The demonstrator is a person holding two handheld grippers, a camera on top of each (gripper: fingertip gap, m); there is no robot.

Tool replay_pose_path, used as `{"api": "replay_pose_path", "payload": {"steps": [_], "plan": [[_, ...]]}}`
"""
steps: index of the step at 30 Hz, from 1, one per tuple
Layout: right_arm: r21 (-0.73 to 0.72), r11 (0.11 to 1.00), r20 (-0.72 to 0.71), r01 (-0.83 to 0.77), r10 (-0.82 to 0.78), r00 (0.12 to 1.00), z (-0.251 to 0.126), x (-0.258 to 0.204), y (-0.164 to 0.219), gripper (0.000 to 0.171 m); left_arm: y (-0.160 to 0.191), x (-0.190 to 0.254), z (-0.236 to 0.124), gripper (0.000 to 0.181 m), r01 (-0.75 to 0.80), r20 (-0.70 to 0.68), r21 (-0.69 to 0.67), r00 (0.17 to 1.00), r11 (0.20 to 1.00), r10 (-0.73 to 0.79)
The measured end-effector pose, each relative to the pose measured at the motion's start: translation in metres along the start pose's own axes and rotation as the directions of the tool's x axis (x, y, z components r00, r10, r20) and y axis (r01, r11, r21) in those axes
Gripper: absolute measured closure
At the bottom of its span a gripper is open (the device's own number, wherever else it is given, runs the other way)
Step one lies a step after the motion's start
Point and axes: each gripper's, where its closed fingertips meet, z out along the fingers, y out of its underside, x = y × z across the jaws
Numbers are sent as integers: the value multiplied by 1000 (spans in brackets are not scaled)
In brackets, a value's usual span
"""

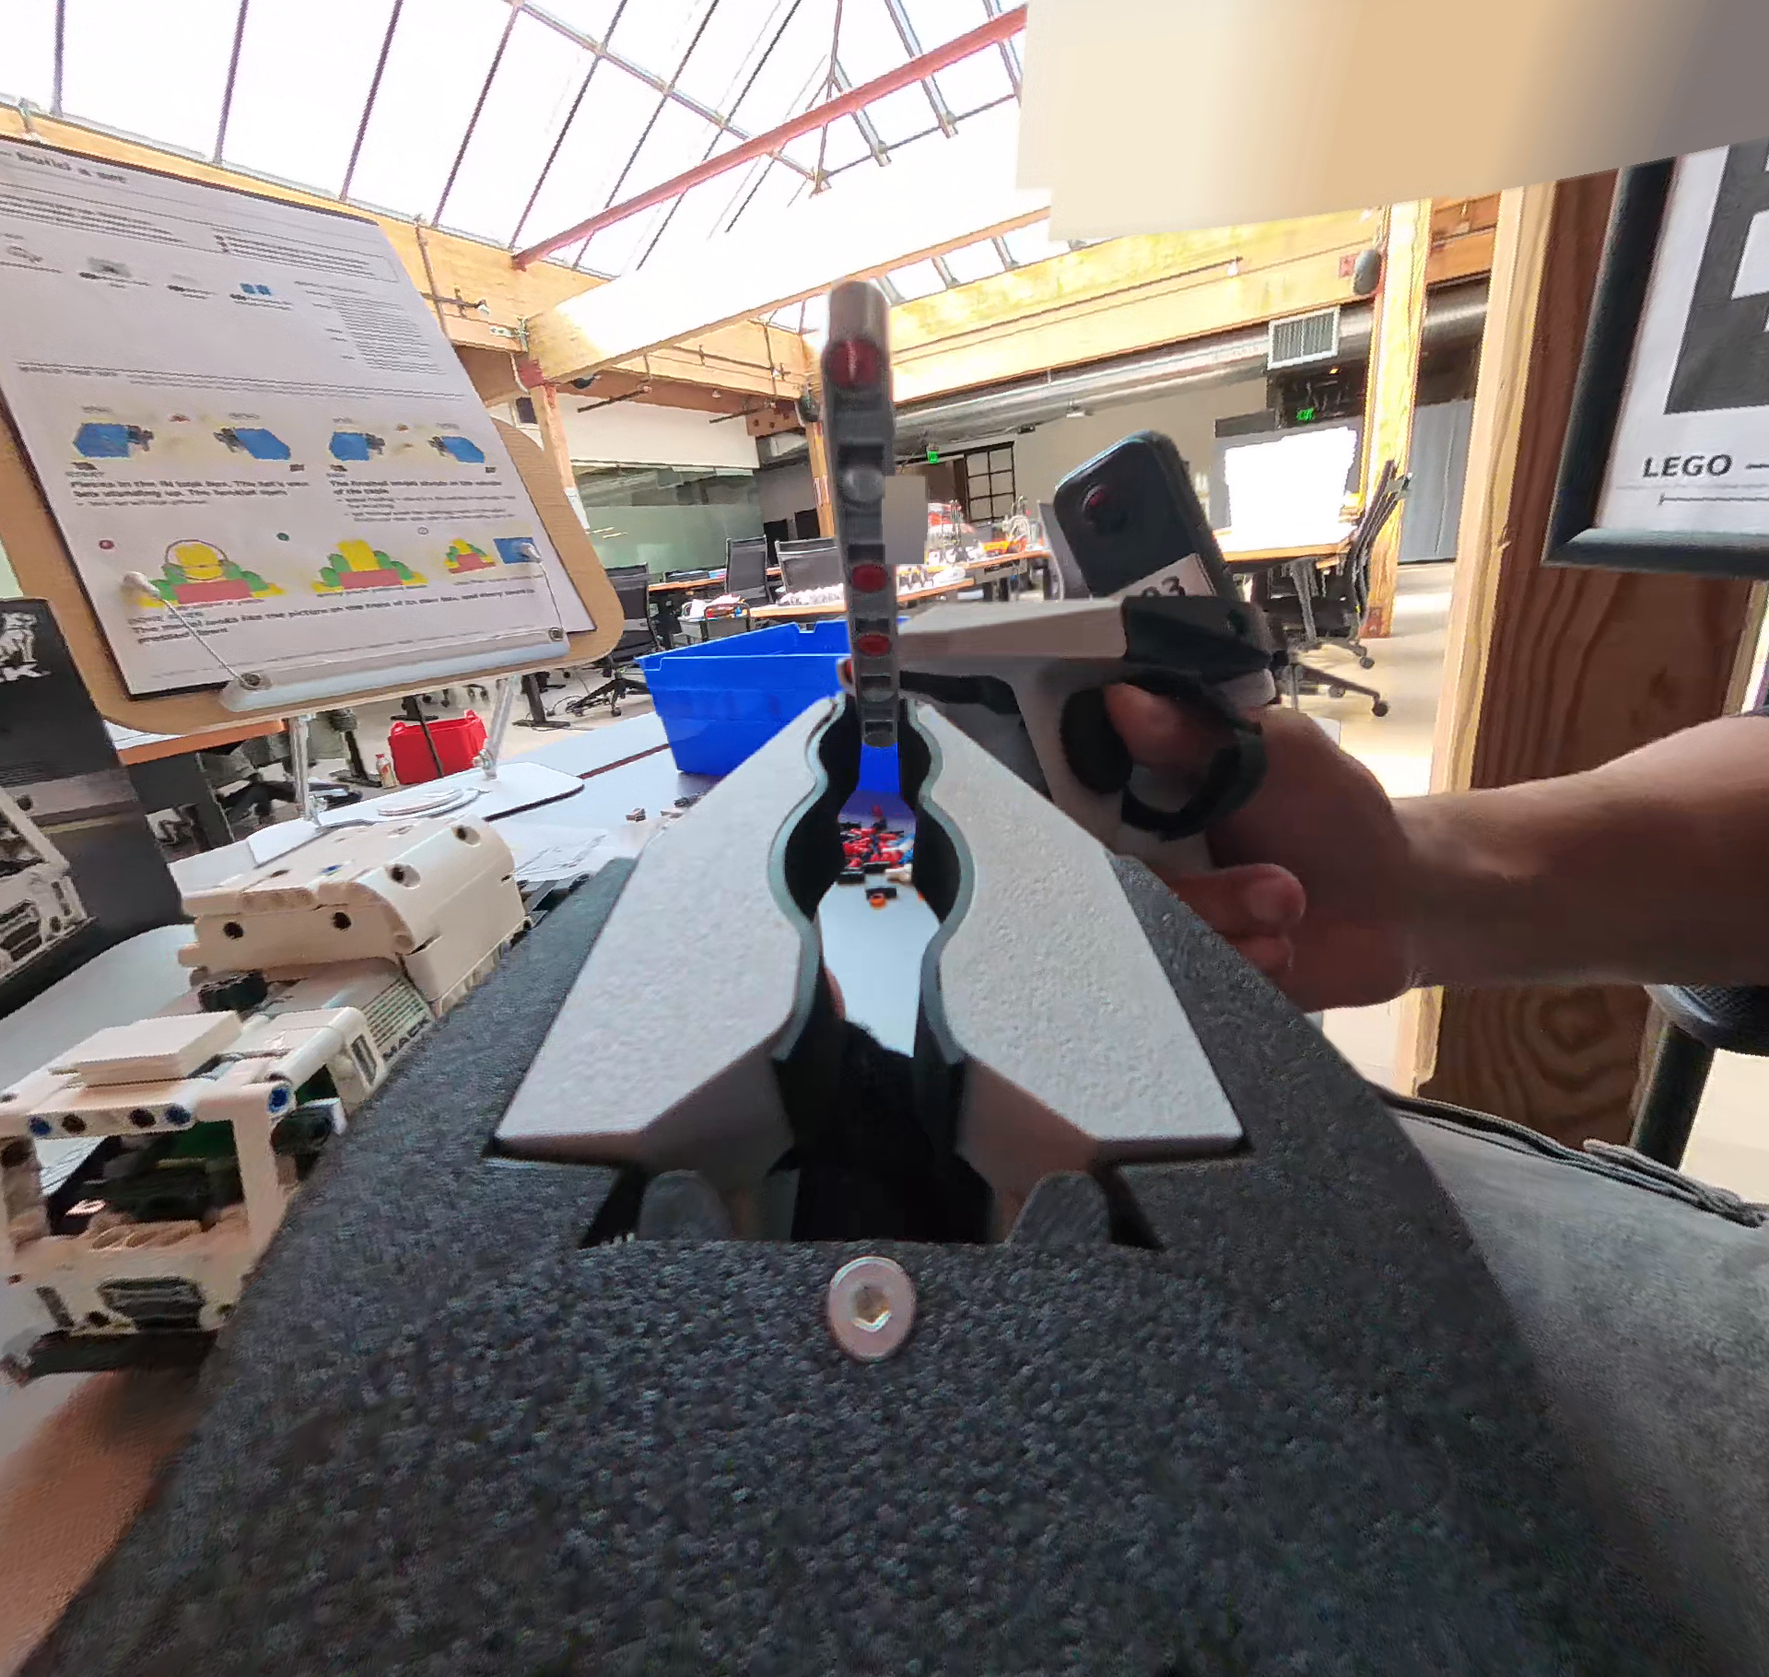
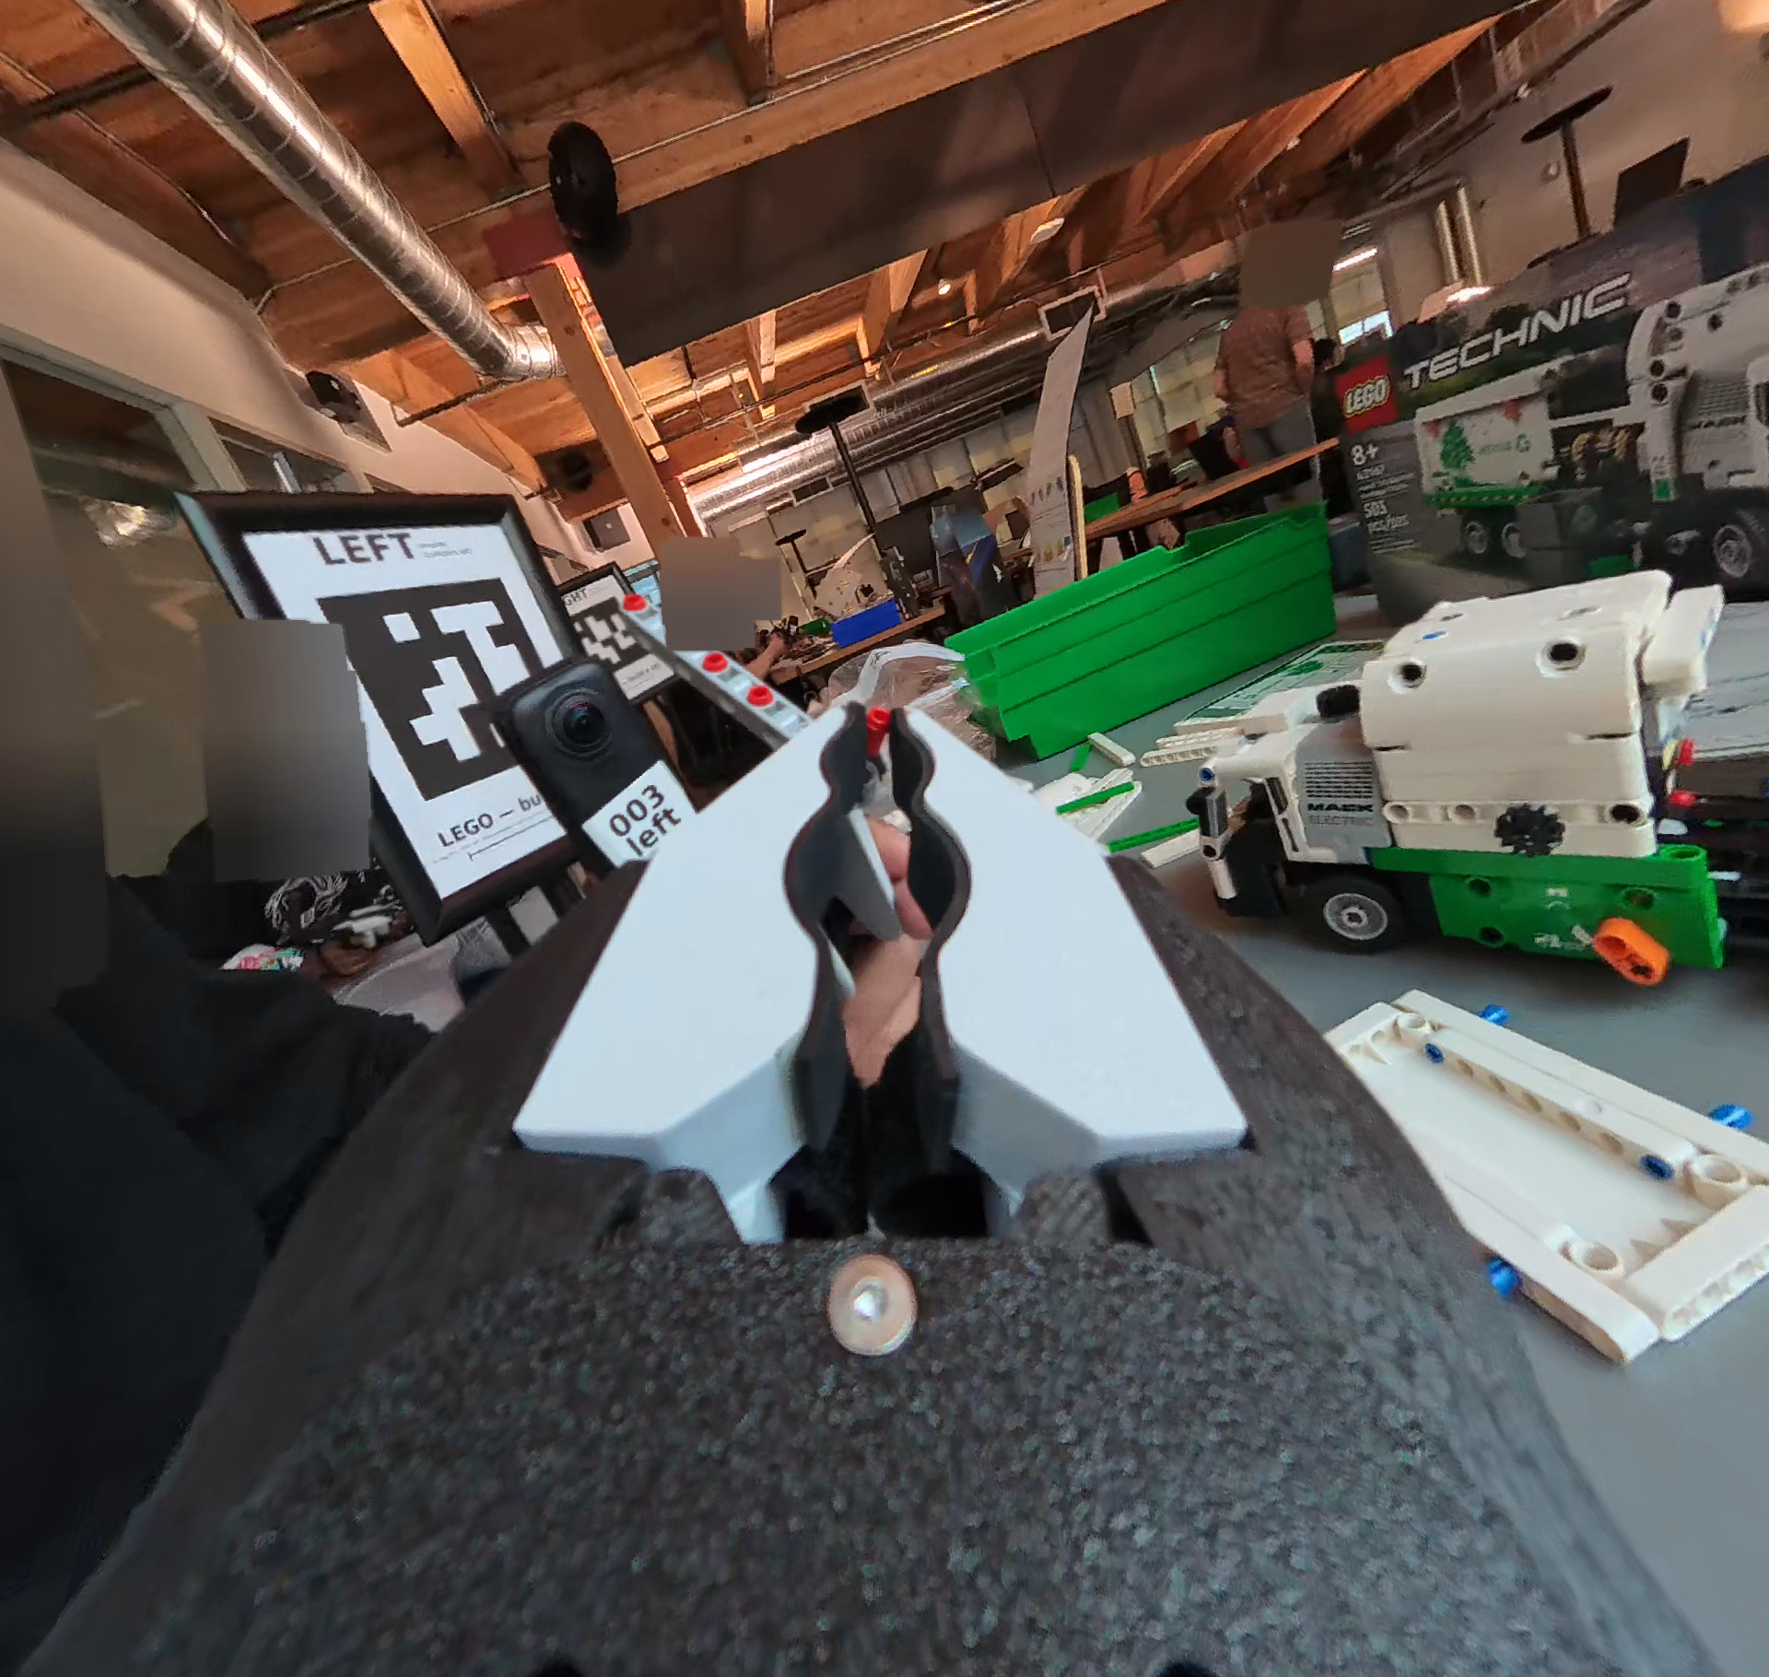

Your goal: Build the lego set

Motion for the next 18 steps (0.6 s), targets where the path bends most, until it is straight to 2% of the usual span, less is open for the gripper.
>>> {"api": "replay_pose_path", "payload": {"steps": [18], "plan": [[-7, 1000, 59, 27, -26, 998, 1, -2, 6, 168, -1, -3, -2, 176, 58, -18, 10, 998, 998, -57]]}}
